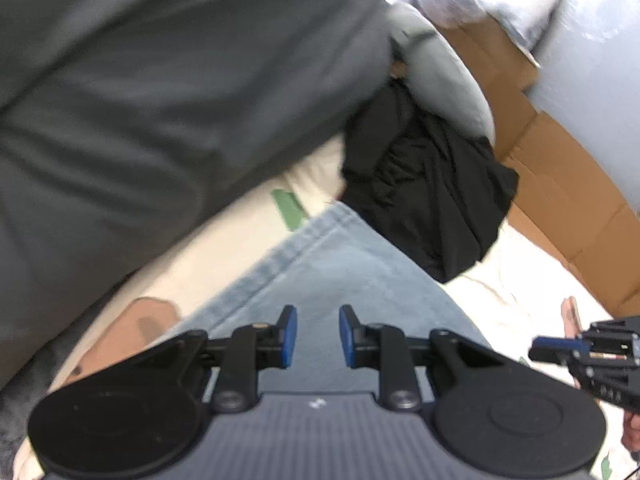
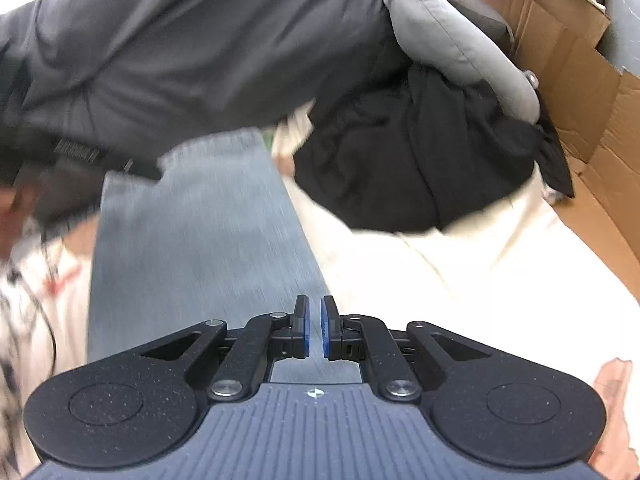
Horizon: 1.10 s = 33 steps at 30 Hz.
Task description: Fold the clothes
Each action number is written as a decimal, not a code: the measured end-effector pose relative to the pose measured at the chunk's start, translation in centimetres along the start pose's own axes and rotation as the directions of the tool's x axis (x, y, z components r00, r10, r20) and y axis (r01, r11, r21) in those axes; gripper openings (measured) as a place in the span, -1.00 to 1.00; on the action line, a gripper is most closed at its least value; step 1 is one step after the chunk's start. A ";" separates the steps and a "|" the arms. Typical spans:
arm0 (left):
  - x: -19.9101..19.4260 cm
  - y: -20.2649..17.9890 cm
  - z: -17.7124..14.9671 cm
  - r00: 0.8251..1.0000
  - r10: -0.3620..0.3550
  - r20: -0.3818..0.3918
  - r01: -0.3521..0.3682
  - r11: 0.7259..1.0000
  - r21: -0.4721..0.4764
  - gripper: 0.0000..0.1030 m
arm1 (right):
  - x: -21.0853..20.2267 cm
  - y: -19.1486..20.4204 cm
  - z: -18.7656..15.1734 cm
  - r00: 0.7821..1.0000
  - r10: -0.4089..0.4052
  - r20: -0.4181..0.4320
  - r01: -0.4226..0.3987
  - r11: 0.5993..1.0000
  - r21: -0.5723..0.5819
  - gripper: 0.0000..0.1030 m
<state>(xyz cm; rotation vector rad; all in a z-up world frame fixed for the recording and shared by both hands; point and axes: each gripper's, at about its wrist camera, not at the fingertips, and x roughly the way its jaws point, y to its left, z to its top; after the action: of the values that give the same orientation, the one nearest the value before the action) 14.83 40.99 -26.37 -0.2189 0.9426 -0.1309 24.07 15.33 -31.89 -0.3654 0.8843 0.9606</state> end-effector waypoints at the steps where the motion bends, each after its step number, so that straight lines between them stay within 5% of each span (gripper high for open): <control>1: 0.7 -0.5 0.1 1.000 -0.003 -0.012 0.003 1.000 0.018 -0.54 | -0.4 -0.1 -0.8 1.000 -0.003 -0.007 0.003 1.000 0.000 -0.91; 4: 3.2 -0.5 0.3 0.998 -0.008 -0.067 0.008 1.000 -0.013 -0.53 | -1.2 -0.3 -3.1 1.000 -0.002 -0.030 0.003 1.000 0.022 -0.90; 8: 6.2 0.1 0.4 0.991 0.054 -0.118 -0.057 0.998 -0.022 -0.87 | -2.0 0.1 -6.0 0.998 0.008 -0.059 -0.006 1.000 0.025 -0.76; 11: 7.0 0.8 0.5 0.988 0.063 -0.139 -0.073 0.995 -0.068 -0.94 | -2.6 0.4 -8.0 0.996 0.032 -0.087 -0.029 0.999 0.033 -0.63; 14: 6.6 -0.4 0.8 0.982 0.114 -0.148 -0.117 0.993 -0.009 -0.94 | -3.8 0.7 -9.7 0.991 0.050 -0.123 -0.046 0.998 0.033 -0.58; 18: 5.4 -1.9 1.0 0.978 0.143 -0.154 -0.140 0.990 0.026 -0.83 | -6.1 1.3 -11.8 0.989 0.056 -0.135 -0.061 0.998 -0.030 -0.34; 27: 2.5 -2.2 -0.1 0.966 0.200 -0.161 -0.196 0.980 0.038 -0.48 | -8.8 -1.6 -15.0 0.996 0.012 -0.086 -0.003 0.995 0.103 -0.34; 33: 0.5 -1.7 -1.7 0.952 0.253 -0.172 -0.247 0.967 0.053 -0.48 | -9.1 -2.0 -18.2 0.998 -0.005 -0.055 0.014 0.986 0.164 -0.34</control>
<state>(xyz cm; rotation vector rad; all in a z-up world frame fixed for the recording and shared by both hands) 13.74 39.05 -27.36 -0.0579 1.1374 0.0704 14.45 -2.19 -35.99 -0.2555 1.0040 0.8652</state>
